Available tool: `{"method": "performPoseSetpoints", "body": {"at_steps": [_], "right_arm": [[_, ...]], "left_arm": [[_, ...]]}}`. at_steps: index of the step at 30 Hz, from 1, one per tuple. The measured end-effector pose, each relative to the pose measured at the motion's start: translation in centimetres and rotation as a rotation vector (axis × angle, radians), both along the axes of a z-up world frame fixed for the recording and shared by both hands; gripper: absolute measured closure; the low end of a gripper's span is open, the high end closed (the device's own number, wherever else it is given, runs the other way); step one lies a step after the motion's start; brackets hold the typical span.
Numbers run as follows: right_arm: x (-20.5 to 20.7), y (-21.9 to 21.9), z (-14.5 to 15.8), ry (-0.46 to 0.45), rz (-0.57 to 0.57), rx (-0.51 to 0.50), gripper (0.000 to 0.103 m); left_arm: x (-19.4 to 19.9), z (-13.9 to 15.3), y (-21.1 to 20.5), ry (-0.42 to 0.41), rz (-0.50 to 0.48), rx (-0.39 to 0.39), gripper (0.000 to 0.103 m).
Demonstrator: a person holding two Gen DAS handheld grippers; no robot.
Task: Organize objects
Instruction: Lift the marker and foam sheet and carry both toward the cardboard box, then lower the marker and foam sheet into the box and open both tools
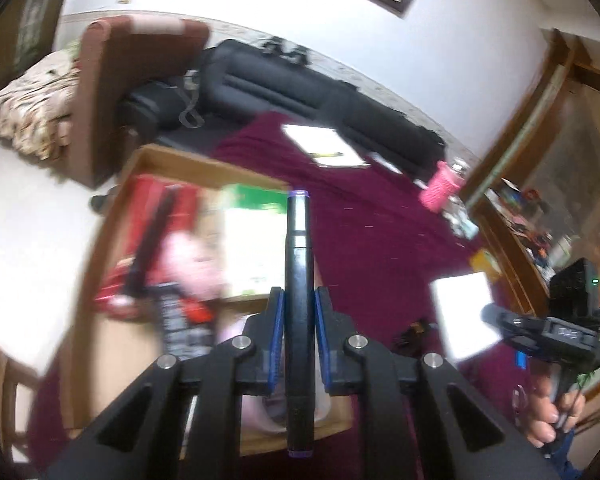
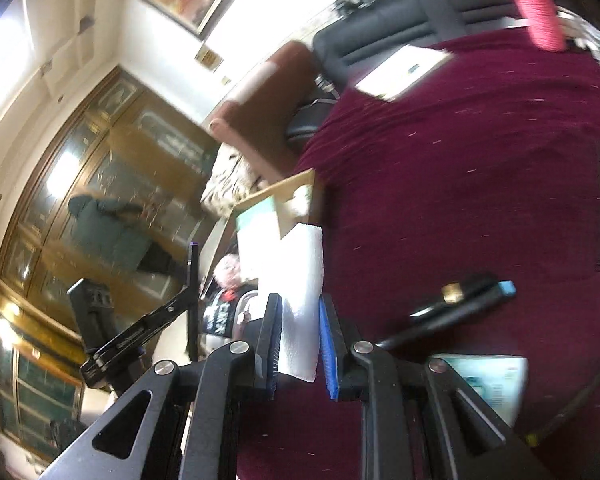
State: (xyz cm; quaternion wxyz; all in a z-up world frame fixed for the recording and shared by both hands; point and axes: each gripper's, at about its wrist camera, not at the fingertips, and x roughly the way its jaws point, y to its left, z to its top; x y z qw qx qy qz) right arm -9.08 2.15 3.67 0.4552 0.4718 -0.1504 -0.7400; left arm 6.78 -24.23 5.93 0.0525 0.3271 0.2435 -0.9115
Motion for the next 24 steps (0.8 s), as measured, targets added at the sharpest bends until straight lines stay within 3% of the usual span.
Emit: {"method": "performPoseSetpoints", "body": {"at_steps": [9, 24], "right_arm": [[1.7, -7.2, 0.4, 0.061, 0.094, 0.057, 0.082], [3.7, -15.2, -1.8, 0.045, 0.157, 0.089, 0.082]], "left_arm": [[2.7, -2.2, -5.7, -0.050, 0.116, -0.043, 0.088], [2.5, -4.4, -7.5, -0.114, 0.115, -0.086, 0.088]]}}
